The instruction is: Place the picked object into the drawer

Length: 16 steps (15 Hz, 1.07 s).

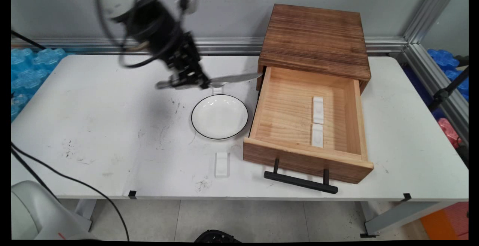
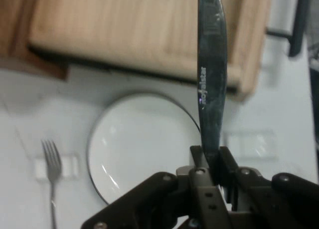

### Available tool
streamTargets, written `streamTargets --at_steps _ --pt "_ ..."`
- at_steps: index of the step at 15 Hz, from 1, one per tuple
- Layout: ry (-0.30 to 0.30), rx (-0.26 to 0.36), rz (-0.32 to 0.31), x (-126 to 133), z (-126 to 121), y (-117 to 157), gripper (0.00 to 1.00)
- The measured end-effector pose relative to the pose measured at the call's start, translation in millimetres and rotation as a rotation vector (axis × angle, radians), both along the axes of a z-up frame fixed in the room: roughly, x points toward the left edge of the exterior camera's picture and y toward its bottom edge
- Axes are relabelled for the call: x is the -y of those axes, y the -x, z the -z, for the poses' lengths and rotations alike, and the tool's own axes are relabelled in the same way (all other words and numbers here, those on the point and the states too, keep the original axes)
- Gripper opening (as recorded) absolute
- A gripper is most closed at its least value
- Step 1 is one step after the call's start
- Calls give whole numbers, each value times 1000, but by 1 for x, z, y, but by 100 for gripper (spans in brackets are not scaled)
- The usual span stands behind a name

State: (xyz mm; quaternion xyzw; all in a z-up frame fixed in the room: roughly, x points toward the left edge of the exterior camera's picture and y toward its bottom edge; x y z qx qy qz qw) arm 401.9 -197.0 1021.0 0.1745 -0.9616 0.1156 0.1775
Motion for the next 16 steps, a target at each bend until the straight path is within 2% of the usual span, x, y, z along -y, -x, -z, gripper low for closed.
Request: streamTargets --at_steps 3,6,12,16 --pt "45 -12 11 33 -3 40 0" --pt "68 -12 36 67 11 82 0" --pt "62 10 98 118 60 148 0" --pt "48 41 142 143 97 182 0"
